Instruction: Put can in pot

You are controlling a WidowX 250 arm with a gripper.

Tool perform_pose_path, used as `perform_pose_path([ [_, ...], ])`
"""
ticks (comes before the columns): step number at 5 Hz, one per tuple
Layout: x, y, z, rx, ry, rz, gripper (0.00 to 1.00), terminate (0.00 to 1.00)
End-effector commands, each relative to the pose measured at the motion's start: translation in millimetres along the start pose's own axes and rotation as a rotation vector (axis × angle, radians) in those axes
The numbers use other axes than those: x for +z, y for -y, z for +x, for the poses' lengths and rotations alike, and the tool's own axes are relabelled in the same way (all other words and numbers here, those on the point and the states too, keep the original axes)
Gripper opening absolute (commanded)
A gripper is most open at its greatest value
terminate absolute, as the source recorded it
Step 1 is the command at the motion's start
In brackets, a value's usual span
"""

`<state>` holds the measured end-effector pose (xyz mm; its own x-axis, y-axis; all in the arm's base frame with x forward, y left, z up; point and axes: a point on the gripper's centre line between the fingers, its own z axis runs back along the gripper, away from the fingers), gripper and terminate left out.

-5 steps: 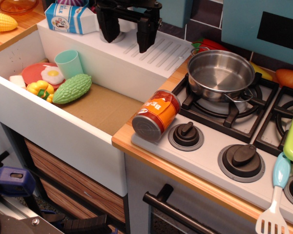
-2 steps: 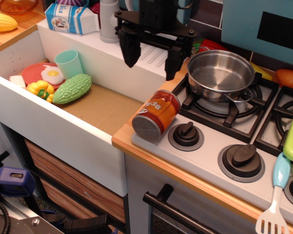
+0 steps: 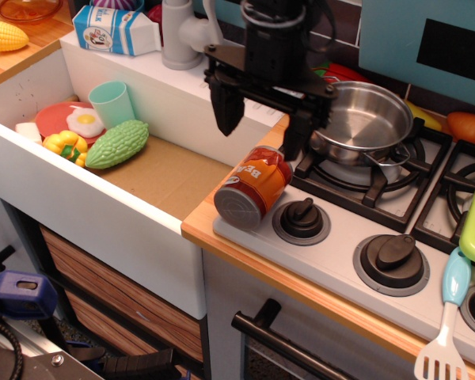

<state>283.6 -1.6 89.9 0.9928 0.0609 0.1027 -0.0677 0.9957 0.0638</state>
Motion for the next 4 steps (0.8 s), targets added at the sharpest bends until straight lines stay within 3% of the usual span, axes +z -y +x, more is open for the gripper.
perform_pose_path([
  [1,-1,-5,5,-0.02,0.065,-0.007,1.0,0.0],
  [4,-41,6,0,-0.009,0.127,-0.061,1.0,0.0],
])
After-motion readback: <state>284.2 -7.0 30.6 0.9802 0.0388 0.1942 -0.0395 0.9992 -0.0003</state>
